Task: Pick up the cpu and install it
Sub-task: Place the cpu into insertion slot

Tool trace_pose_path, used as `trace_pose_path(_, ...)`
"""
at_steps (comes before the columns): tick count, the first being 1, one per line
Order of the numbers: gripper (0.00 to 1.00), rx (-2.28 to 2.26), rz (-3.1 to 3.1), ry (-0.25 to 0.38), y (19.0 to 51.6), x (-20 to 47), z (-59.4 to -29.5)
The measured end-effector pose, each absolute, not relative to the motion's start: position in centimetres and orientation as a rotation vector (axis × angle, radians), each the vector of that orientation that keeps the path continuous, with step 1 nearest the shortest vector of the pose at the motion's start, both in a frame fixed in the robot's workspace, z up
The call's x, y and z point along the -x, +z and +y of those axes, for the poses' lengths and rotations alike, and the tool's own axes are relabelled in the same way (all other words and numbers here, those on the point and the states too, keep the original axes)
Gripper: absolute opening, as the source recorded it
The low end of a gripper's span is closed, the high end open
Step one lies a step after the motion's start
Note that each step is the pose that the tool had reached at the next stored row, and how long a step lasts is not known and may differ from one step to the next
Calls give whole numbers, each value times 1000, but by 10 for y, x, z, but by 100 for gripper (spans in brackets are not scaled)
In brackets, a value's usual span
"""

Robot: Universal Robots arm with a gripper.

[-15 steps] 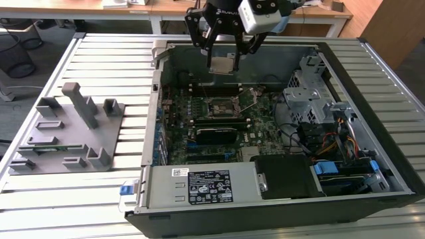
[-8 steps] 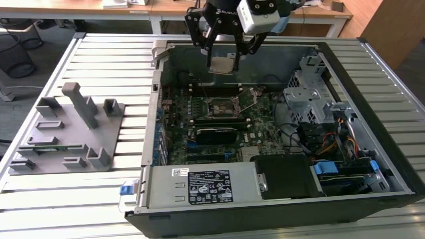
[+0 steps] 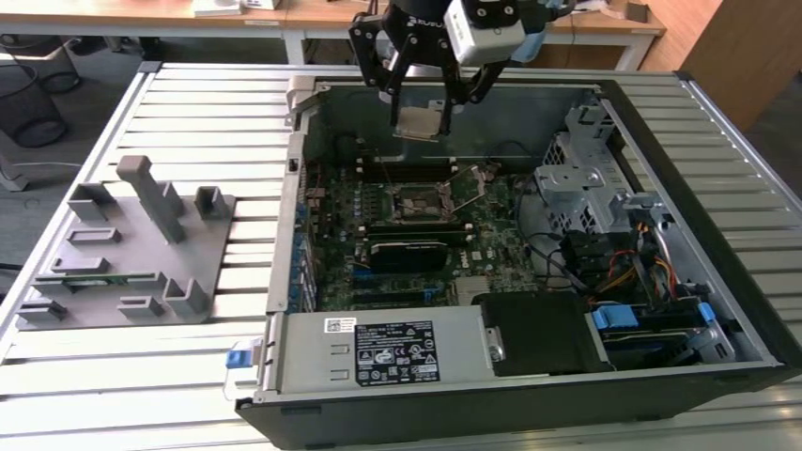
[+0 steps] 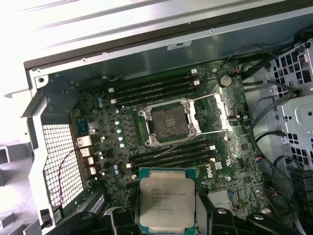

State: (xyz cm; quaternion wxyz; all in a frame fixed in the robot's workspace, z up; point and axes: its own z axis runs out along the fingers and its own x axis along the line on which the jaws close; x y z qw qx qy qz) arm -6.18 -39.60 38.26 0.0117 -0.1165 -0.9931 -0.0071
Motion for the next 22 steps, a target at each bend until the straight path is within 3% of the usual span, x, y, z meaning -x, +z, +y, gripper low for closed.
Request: trace_pose_path(22, 54, 488, -3080, -23, 383, 62, -396)
